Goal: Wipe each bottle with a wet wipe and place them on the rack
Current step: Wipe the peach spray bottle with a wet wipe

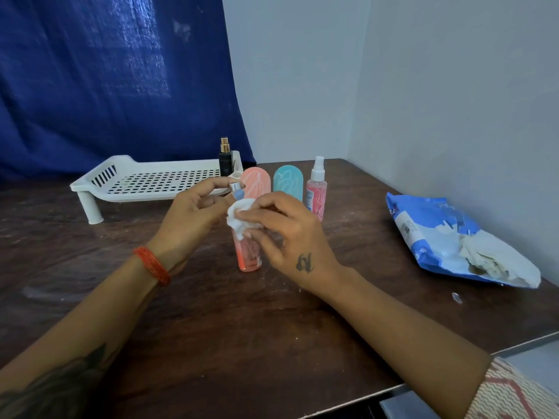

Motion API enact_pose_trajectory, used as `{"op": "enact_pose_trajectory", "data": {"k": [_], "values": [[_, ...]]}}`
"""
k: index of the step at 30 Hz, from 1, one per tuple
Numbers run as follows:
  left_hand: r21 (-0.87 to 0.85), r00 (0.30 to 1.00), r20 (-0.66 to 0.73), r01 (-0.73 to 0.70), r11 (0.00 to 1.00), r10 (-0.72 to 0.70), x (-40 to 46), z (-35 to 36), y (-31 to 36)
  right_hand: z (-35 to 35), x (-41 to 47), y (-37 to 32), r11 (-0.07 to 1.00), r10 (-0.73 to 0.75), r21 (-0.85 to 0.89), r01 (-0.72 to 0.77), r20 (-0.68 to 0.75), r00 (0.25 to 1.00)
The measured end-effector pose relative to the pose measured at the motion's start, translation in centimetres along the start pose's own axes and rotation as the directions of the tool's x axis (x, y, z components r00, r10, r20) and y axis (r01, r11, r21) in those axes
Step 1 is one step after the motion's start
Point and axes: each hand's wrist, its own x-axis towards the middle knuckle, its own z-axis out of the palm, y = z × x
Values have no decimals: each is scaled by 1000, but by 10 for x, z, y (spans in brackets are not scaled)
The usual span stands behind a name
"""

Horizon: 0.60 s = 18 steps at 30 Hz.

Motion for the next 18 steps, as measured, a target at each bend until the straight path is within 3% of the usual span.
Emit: {"op": "enact_pose_trajectory", "data": {"k": [6,12,15,18], "values": [[-1,1000,2,3,1000,-3,-2,0,2,-8,-6,-1,997,-27,79,11,201,979],[-12,1000,-10,1,1000,-1,-3,1,4,-16,-7,0,996,11,76,-47,416,909],[-41,1000,-7,3,999,-4,-2,1,4,-16,-7,4,997,63,11,-70,316,947],[-99,1000,5,11,995,-10,-2,3,4,-13,-4,4,993,116,14,-116,-36,993]]}}
